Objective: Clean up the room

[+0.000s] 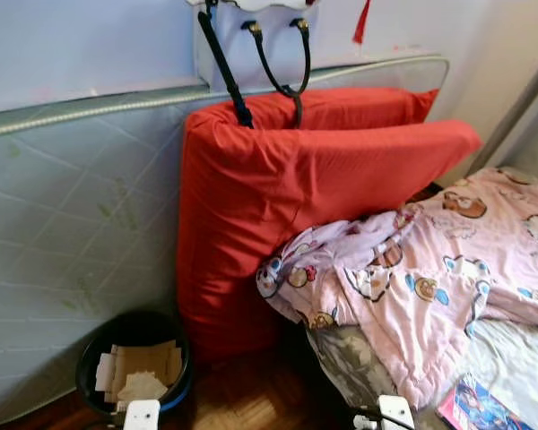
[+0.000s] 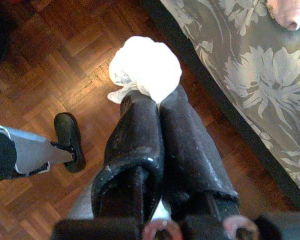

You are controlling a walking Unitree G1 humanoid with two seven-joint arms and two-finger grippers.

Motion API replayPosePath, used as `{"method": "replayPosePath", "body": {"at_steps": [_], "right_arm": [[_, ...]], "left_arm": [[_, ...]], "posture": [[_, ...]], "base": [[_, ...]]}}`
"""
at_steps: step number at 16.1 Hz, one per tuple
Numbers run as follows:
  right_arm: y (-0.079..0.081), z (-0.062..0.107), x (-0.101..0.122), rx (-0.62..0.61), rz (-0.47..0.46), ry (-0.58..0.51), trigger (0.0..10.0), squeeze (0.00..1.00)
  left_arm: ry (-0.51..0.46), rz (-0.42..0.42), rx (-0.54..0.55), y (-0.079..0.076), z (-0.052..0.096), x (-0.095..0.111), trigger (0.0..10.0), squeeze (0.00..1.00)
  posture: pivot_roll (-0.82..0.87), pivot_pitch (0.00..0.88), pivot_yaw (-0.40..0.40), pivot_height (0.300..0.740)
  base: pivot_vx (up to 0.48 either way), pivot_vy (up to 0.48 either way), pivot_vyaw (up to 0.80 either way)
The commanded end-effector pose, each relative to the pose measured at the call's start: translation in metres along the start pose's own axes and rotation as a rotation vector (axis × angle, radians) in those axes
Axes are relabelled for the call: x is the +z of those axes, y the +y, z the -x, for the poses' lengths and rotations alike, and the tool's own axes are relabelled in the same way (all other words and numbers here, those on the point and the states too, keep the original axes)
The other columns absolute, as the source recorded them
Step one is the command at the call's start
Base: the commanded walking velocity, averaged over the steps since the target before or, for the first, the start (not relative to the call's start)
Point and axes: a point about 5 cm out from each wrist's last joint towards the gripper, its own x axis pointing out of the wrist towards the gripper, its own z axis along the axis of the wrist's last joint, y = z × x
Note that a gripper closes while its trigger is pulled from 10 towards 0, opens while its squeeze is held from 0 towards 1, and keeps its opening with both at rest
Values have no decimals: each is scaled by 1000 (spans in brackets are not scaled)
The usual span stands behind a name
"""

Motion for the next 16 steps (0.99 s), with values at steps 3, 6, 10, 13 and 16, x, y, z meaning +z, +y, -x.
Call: {"method": "replayPosePath", "body": {"at_steps": [3,6,10,13,16], "right_arm": [[-7,1,1,-20,5,-2,10000,0],[-7,1,1,-19,5,-2,10000,0],[-7,1,1,-19,4,-1,10000,0],[-7,1,1,-19,4,0,10000,0],[-6,1,1,-18,4,0,10000,0]], "left_arm": [[16,-6,-16,-7,1,-5,10000,0],[19,-8,-16,-7,1,-5,10000,0],[19,-9,-16,-5,1,-5,10000,0],[15,-13,-16,-5,1,-4,10000,0],[15,-13,-17,-5,1,-4,10000,0]], "posture": [[69,0,-79,711],[71,0,-80,711],[70,0,-78,711],[70,0,-76,711],[71,0,-77,711]], "base": [[0,105,0],[0,317,0],[0,321,0],[0,320,0],[0,215,0]]}}
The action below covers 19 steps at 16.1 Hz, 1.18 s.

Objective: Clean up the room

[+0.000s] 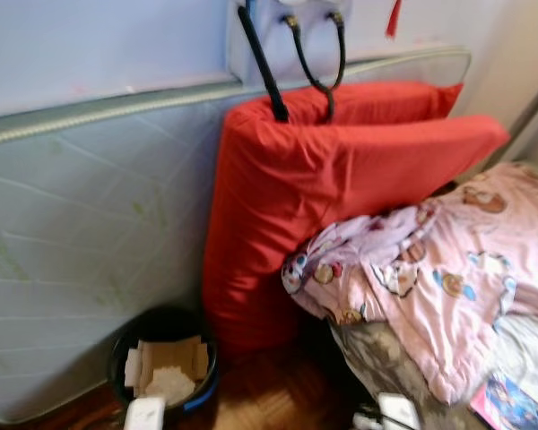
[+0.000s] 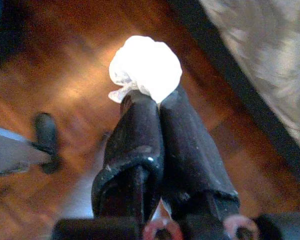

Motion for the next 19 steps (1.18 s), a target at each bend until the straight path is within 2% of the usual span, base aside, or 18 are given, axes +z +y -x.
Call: {"method": "replayPosePath", "body": {"at_steps": [1,8,19], "right_arm": [[-11,2,-2,-28,4,9,10000,0],[-11,2,-1,-28,6,9,10000,0],[-11,2,-1,-27,5,9,10000,0]], "left_arm": [[8,-9,-20,-7,0,-2,10000,0],[20,-5,-15,-4,1,-5,10000,0],[24,-6,-15,-6,1,-5,10000,0]], "posture": [[71,0,-78,711],[71,0,-80,711],[72,0,-78,711]], "base": [[0,0,0],[0,46,0],[0,320,0]]}}
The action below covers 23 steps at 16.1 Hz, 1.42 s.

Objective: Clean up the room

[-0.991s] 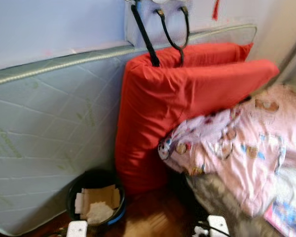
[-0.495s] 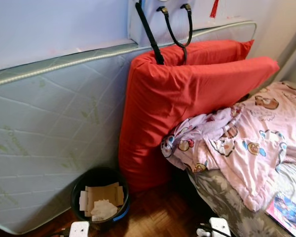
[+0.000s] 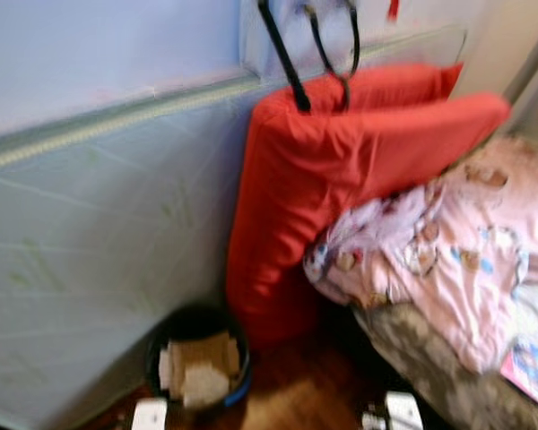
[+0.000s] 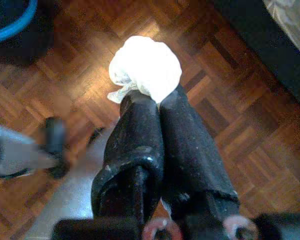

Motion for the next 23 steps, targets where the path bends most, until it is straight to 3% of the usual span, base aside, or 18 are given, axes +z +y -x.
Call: {"method": "replayPosePath", "body": {"at_steps": [1,12,19,23], "right_arm": [[4,-1,1,8,-1,3,10000,0],[4,-1,1,8,1,2,10000,0],[4,-1,2,12,22,-1,10000,0],[4,-1,2,13,17,-2,10000,0]], "left_arm": [[20,-23,6,3,1,-4,10000,0],[13,-23,7,4,-1,1,10000,0],[4,-25,7,3,-1,1,10000,0],[10,-27,5,3,0,-2,10000,0]], "posture": [[73,0,-80,711],[73,0,-78,711],[73,0,-79,711],[74,0,-79,711]], "base": [[0,322,0],[0,331,0],[0,0,0],[0,0,755]]}}
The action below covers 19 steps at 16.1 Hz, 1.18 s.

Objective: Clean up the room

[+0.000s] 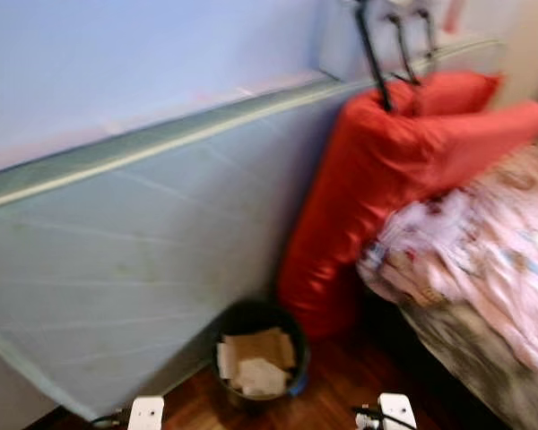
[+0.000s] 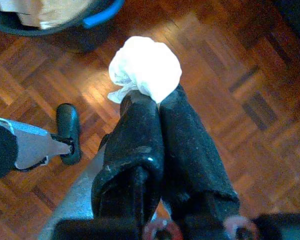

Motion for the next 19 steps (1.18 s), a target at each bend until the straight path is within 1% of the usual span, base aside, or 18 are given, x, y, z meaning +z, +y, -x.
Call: {"method": "replayPosePath", "body": {"at_steps": [1,7,13,19], "right_arm": [[-4,0,2,-9,0,-3,10000,0],[-4,0,1,-9,0,1,10000,0],[-5,1,1,-24,-30,-11,10000,0],[-5,1,1,-22,-22,-7,10000,0]], "left_arm": [[22,-1,-7,-2,1,-6,10000,0],[14,3,-5,-1,0,-2,10000,0],[5,15,-14,-4,0,-1,10000,0],[5,26,-10,-5,0,-1,10000,0]], "posture": [[74,0,-79,711],[74,0,-79,711],[73,0,-79,711],[76,0,-81,711]], "base": [[0,0,800],[0,0,758],[0,0,0],[0,0,0]]}}
